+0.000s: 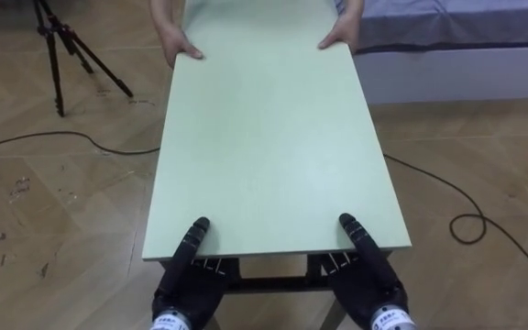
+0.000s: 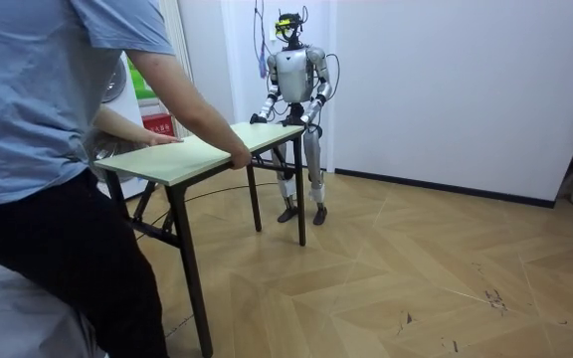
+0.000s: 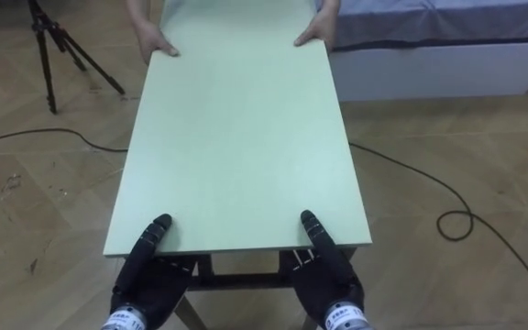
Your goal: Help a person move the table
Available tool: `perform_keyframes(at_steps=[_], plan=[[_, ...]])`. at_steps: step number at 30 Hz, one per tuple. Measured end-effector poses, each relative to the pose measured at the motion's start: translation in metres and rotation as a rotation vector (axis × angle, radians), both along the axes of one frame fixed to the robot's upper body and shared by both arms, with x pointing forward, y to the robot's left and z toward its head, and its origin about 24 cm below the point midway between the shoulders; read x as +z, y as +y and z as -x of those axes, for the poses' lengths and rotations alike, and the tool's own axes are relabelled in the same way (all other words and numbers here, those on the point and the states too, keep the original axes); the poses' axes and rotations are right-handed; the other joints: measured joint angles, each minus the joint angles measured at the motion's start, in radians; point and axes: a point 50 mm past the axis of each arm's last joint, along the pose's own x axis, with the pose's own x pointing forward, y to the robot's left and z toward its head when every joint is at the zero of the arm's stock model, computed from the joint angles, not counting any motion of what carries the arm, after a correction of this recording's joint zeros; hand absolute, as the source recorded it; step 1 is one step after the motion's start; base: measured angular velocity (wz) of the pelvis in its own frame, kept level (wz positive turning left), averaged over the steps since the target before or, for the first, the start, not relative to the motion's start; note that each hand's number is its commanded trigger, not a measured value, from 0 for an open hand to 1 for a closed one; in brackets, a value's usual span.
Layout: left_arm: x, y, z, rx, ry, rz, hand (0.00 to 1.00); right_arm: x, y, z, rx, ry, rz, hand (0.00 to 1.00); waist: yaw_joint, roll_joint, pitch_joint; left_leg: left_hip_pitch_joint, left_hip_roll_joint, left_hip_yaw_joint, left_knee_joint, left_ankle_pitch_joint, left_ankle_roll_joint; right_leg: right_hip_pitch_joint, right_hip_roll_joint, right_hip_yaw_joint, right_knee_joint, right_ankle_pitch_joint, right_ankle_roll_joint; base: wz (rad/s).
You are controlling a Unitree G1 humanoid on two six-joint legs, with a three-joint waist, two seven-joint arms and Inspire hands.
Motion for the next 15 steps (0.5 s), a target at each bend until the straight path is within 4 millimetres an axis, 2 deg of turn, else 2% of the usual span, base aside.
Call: perform_keyframes(at_steps=[15], plan=[[0.0010,-0.0003,0.0006,-0.016,-0.008,-0.029,1.00,0.0009,-0.0007,0.0021,-0.002,-0.005,-0.002,1.00,0.006,0.003,0.0003,-0.003,0.000,-0.001,0.000,0.000,0.000,0.000,0.000,-0.003,-0.001,0.001,0.000,0.00]])
